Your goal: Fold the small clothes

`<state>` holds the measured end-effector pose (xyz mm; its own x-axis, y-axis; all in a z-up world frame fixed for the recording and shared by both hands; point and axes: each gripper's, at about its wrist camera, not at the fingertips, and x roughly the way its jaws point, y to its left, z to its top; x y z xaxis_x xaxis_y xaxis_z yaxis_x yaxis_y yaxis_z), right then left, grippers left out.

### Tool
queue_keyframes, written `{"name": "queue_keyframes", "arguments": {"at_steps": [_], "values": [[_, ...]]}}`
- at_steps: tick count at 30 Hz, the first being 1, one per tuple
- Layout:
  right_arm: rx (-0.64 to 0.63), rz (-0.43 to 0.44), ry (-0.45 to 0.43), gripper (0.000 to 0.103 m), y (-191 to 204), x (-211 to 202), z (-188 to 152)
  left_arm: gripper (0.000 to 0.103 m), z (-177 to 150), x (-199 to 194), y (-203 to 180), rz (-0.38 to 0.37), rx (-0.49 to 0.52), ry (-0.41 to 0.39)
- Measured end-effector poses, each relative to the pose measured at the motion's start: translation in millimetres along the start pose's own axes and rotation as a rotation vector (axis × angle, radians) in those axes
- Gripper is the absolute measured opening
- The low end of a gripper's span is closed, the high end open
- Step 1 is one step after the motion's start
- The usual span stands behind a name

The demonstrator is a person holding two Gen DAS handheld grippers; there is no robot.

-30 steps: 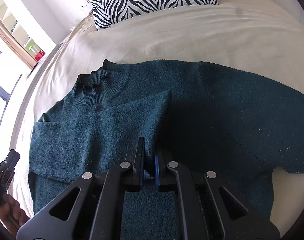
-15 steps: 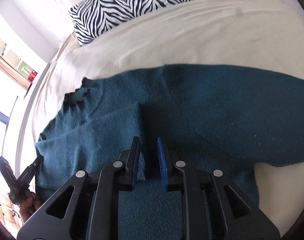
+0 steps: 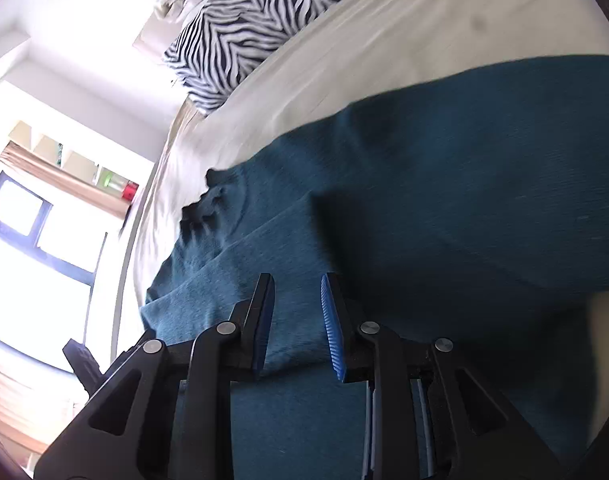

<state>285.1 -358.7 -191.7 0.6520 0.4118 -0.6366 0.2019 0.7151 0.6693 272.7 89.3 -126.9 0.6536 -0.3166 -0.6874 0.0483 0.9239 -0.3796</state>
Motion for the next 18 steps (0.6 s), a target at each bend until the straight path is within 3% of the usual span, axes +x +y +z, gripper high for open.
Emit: {"name": "queue_keyframes", "arguments": {"at_steps": [4,5,6,7,8,9,11,13,18], "values": [[0.117,-0.054,-0.152,0.032,-64.3,-89.2,-7.8,0.019,3.5,-7.5,-5.4,0.017,0.009,0.015],[0.156,-0.075,-0.190,0.050,-84.1,-113.1,-11.3,0.022,3.9,-13.6,-9.4,0.047,0.019,0.019],[0.201,-0.114,-0.232,0.065,-103.5,-136.8,-16.0,0.032,2.9,-21.5,-14.8,0.071,0.028,0.014],[0.253,-0.151,-0.282,0.068,-123.7,-160.5,-20.9,0.040,1.0,-29.9,-21.4,0.070,0.031,0.004],[0.305,-0.166,-0.326,0.068,-143.9,-182.5,-25.2,0.053,-1.5,-37.6,-28.9,0.056,0.034,-0.006],[0.348,-0.153,-0.357,0.068,-165.2,-201.5,-27.9,0.057,-4.7,-44.3,-38.1,0.045,0.041,-0.011],[0.460,-0.159,-0.391,0.068,-204.7,-228.8,-31.8,0.057,-10.6,-51.3,-59.3,0.011,0.062,0.004],[0.563,-0.111,-0.436,0.068,-235.6,-248.3,-32.5,0.057,-16.9,-54.2,-83.4,-0.036,0.079,0.026],[0.646,-0.054,-0.487,0.068,-269.7,-253.8,-6.8,0.059,-31.2,-47.1,-135.8,-0.141,0.102,0.101]]}}
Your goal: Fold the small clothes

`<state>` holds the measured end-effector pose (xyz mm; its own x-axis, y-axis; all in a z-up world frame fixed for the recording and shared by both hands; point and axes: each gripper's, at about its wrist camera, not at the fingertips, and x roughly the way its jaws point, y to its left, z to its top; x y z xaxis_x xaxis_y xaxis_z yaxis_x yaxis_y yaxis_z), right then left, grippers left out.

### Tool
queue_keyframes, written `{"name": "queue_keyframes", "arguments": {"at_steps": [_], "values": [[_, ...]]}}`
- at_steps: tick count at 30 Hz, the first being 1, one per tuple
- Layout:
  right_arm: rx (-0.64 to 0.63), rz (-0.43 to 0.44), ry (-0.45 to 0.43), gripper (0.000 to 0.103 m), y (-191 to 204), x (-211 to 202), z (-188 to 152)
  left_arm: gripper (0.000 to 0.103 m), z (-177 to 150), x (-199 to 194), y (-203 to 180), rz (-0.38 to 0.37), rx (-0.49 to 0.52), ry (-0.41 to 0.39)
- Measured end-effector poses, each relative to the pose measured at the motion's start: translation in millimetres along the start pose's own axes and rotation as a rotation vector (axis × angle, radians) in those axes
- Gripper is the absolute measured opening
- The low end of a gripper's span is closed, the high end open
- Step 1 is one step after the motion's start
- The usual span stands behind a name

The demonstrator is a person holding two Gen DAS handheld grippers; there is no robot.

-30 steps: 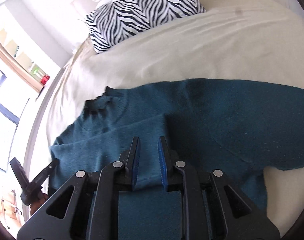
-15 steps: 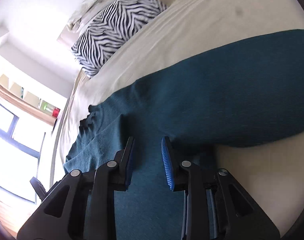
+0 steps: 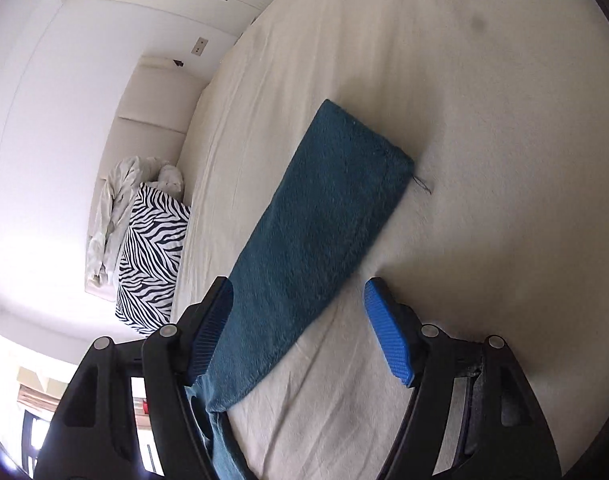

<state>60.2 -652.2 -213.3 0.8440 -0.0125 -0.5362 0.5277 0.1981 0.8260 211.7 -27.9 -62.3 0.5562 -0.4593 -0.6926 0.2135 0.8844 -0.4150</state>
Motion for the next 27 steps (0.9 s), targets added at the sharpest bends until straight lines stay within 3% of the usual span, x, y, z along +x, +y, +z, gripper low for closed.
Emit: {"name": "queue_keyframes", "arguments": {"at_steps": [4,6,8,11,13,15,19,23,25,27], "values": [[0.051,-0.010,-0.036,0.060,-3.1,22.0,29.3,0.059,-9.1,13.5,-21.3,-0.050,-0.011,0.052],[0.016,-0.056,-0.035,0.019,3.1,32.8,45.3,0.059,-13.1,17.5,-25.5,-0.062,-0.015,0.070],[-0.043,-0.107,-0.010,0.014,19.1,42.4,53.4,0.059,-14.8,20.5,-25.8,-0.077,-0.025,0.080],[-0.267,-0.127,-0.023,0.012,76.4,41.5,32.9,0.059,-15.0,23.3,-20.6,-0.093,-0.052,0.089],[-0.438,-0.101,0.017,0.012,125.6,46.6,1.8,0.059,-14.9,23.2,-16.7,-0.113,-0.084,0.090],[-0.624,-0.063,0.058,0.012,177.9,46.5,-51.4,0.059,-14.5,21.3,-11.5,-0.138,-0.112,0.090],[-1.003,0.008,0.188,0.012,249.5,67.0,-181.2,0.060,-15.4,21.4,-4.2,-0.199,-0.171,0.106],[-1.226,-0.031,0.318,0.012,250.0,96.8,-297.7,0.067,-21.4,26.4,-4.5,-0.257,-0.217,0.131],[-1.248,-0.082,0.424,0.013,237.9,118.0,-332.6,0.073,-25.5,32.3,-10.0,-0.277,-0.222,0.152],[-1.244,-0.095,0.436,0.018,223.8,115.2,-346.9,0.076,-32.2,40.5,-15.8,-0.292,-0.236,0.185]]}}
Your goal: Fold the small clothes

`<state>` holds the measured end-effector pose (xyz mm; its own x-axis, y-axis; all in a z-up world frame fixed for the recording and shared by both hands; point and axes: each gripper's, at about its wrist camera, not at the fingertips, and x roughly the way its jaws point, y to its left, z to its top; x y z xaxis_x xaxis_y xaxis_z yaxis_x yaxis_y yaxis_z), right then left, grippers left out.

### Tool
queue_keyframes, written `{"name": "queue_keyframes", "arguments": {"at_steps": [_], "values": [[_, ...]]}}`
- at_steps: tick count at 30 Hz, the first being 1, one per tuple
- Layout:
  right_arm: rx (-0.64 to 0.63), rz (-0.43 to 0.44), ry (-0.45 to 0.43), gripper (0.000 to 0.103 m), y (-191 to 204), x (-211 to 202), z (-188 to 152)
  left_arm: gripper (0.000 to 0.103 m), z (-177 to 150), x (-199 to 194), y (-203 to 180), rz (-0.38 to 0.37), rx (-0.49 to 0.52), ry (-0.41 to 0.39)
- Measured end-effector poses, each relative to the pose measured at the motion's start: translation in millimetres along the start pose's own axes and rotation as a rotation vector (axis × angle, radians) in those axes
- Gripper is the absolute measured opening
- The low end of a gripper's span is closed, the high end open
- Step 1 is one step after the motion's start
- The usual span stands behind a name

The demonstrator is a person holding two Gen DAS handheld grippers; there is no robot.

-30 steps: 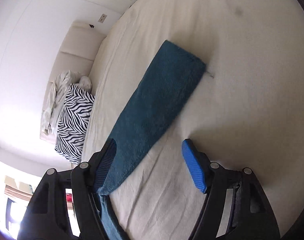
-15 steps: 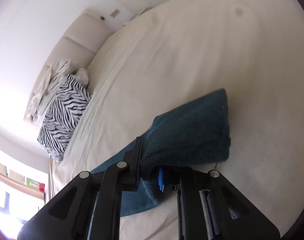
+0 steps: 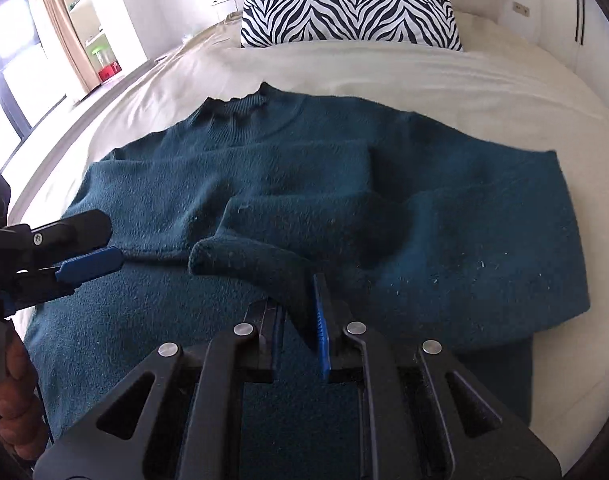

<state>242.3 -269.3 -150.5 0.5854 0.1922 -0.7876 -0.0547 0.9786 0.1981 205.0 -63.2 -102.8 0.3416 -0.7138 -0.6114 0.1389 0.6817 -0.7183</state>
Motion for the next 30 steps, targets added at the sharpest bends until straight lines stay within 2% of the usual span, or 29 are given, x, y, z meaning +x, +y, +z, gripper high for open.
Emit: {"name": "queue_keyframes", "arguments": {"at_steps": [1,2,3,5,8,10,11,12,13,14,15,19,24,27,30], "values": [[0.008,0.015,-0.011,0.023,1.8,-3.0,-14.5,0.077,-3.4,5.6,-1.0,-0.011,-0.013,0.018],[0.015,0.036,-0.023,0.035,-1.4,-10.4,-30.1,0.078,-6.4,11.4,-2.4,-0.023,-0.023,0.034],[0.025,0.055,-0.028,0.054,-2.7,-13.9,-38.5,0.078,-9.8,16.9,-4.1,-0.030,-0.032,0.046],[0.045,0.078,-0.039,0.061,-6.6,-19.4,-48.0,0.078,-13.9,27.8,-9.7,-0.036,-0.041,0.067],[0.036,0.082,-0.040,0.061,-12.1,-34.5,-67.2,0.077,-14.6,43.8,-20.3,-0.013,-0.026,0.077],[0.092,0.124,-0.020,0.061,-23.6,-39.2,-79.9,0.074,-11.7,54.0,-24.7,0.005,-0.026,0.078],[0.131,0.157,-0.012,0.061,-31.8,-41.0,-84.3,0.065,-9.3,59.4,-27.0,0.018,-0.026,0.086],[0.166,0.185,-0.017,0.061,-38.0,-43.4,-90.0,0.044,-7.4,65.5,-28.6,0.027,-0.031,0.104],[0.197,0.206,-0.025,0.061,-44.6,-47.5,-95.4,0.031,-5.4,72.4,-29.7,0.035,-0.037,0.132],[0.226,0.226,-0.033,0.061,-50.7,-50.5,-99.9,0.012,-4.5,77.7,-31.8,0.047,-0.035,0.153],[0.257,0.244,-0.038,0.061,-56.8,-53.4,-104.2,0.009,-4.2,78.8,-35.3,0.060,-0.022,0.157],[0.339,0.286,-0.046,0.061,-77.5,-58.3,-116.1,0.009,-3.6,60.5,-60.5,0.087,0.078,0.124],[0.450,0.363,-0.072,0.061,-99.0,-62.6,-122.2,0.009,18.1,15.5,-93.7,0.124,0.260,0.026],[0.502,0.386,-0.081,0.061,-107.4,-61.5,-120.1,0.009,36.4,-10.3,-91.9,0.174,0.324,-0.041],[0.561,0.407,-0.083,0.061,-114.7,-60.0,-118.7,0.009,57.3,-27.6,-66.1,0.241,0.320,-0.093]]}}
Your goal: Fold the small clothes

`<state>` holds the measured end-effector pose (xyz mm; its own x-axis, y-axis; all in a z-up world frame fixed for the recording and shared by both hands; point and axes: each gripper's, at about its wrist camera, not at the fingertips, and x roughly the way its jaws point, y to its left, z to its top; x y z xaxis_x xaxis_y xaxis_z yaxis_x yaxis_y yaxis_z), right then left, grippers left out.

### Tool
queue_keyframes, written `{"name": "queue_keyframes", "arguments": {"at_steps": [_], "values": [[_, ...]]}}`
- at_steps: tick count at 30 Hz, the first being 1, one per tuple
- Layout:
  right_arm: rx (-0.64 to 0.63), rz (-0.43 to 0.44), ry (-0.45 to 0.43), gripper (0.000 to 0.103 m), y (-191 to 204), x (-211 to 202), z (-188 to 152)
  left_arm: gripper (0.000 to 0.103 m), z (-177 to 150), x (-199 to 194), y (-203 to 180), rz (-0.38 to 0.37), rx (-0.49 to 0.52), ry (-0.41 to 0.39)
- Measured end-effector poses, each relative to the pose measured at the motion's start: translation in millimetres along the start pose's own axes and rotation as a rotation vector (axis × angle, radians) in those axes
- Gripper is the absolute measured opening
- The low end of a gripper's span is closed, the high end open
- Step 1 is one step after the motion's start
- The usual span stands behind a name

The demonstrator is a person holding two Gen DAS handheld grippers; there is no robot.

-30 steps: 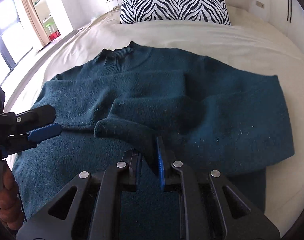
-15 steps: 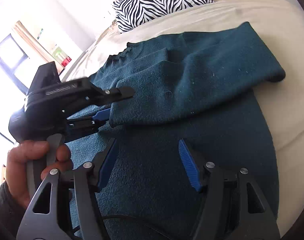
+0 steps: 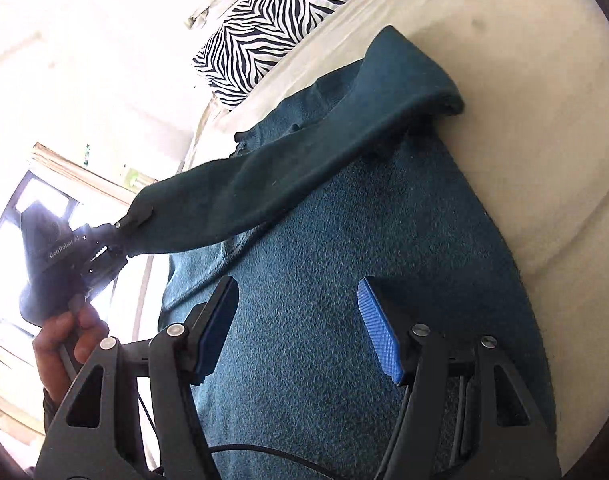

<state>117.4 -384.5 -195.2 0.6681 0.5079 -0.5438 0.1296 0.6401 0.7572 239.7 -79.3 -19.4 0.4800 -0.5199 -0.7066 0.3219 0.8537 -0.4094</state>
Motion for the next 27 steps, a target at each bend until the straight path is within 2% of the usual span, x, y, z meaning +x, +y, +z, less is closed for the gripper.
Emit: {"name": "queue_keyframes", "arguments": {"at_steps": [4,8,13,19,24,27], "values": [[0.046,-0.002,-0.028,0.061,-2.1,-2.1,6.9,0.009,-0.2,0.6,58.0,0.073,-0.065,-0.019],[0.145,0.019,-0.058,0.061,-11.2,0.7,20.7,0.009,-11.3,15.6,98.9,0.097,-0.118,0.000],[0.277,0.066,-0.093,0.061,-18.3,10.6,45.8,0.009,-25.1,34.9,108.6,0.118,-0.121,0.033],[0.395,0.090,-0.101,0.061,-28.1,42.3,75.6,0.009,-29.6,37.2,108.8,0.098,-0.130,0.025],[0.448,0.103,-0.256,0.059,-50.2,22.8,89.7,0.011,-31.8,38.0,110.5,0.077,-0.136,0.029],[0.499,0.142,-0.259,0.052,-68.8,18.9,89.4,0.011,-34.3,38.9,108.3,0.081,-0.130,0.027]]}}
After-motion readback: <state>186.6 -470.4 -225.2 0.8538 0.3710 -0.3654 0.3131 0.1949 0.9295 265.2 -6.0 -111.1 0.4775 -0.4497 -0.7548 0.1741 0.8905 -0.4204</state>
